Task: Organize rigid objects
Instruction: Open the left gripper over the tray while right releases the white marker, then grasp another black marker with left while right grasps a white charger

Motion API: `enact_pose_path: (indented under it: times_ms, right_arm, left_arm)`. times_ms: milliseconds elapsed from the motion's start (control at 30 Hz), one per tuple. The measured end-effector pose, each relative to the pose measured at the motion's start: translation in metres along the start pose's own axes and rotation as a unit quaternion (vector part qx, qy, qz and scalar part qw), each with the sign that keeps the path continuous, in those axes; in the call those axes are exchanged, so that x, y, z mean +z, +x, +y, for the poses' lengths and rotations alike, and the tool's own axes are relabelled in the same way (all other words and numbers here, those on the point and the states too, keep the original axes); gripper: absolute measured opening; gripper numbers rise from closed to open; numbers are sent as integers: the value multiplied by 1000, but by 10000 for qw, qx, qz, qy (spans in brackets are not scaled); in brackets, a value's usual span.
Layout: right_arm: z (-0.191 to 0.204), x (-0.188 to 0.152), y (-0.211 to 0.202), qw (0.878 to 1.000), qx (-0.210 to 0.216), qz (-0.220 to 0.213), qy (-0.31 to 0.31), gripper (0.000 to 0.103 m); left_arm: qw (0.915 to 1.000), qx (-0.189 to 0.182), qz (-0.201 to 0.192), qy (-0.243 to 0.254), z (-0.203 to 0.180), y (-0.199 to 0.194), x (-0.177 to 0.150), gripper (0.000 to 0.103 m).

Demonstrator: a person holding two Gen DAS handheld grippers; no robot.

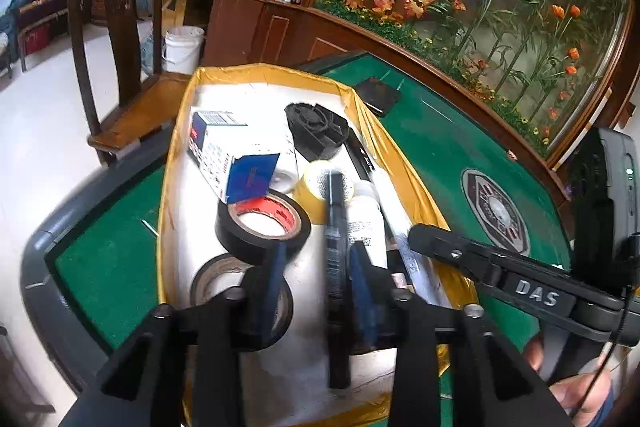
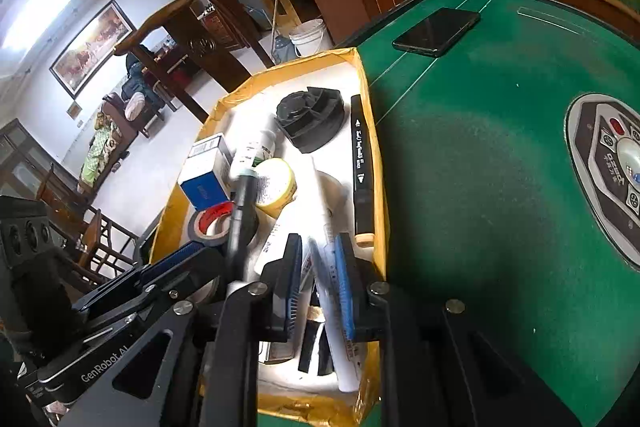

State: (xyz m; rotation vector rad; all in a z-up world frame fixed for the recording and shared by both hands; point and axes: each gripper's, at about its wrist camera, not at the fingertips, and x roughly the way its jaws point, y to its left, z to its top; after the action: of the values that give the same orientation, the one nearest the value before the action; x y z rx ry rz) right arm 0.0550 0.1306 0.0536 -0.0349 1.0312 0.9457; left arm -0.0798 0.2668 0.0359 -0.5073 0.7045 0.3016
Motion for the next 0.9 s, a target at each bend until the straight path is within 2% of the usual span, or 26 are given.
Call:
enact_pose_path:
  times_ms: [167, 267, 367, 467, 600, 700, 767, 833, 900]
  right_arm:
    - [-7, -7, -24, 9997, 161, -150, 76, 16]
    - [-18, -15, -54, 9989, 250, -385, 95, 17]
    - [-33, -24, -83, 9978, 208, -617, 145, 21]
    - [-63, -36, -119, 9956, 112, -879, 312, 25]
    - [-124, -60, -175, 9876, -180, -1311, 841, 28]
    - [-168, -77, -201, 9773, -686, -1555, 1264, 32]
    - [-201, -87, -216, 9675, -933, -1656, 1667, 31]
    - [-232, -96, -226, 9538, -944, -1744, 2258, 33]
    - [-249, -102, -235, 9441, -929, -1857, 2560, 33]
  left_arm:
    - [9999, -8, -132, 78, -10, -12, 2, 39]
    - [9996, -21, -215, 192, -23, -21, 3, 41]
    - [9989, -102, -263, 375, -43, -28, 2, 46]
    - [9969, -239, -292, 690, -70, -37, -2, 46]
    - [9909, -530, -220, 1216, -117, -41, -12, 56]
    - [9838, -917, 67, 1539, -157, -32, -22, 58]
    - [9758, -1307, 479, 1685, -191, -15, -33, 58]
    - [9633, -1775, 941, 1778, -225, 5, -47, 60]
    - [9561, -1826, 1282, 1902, -254, 23, -60, 61]
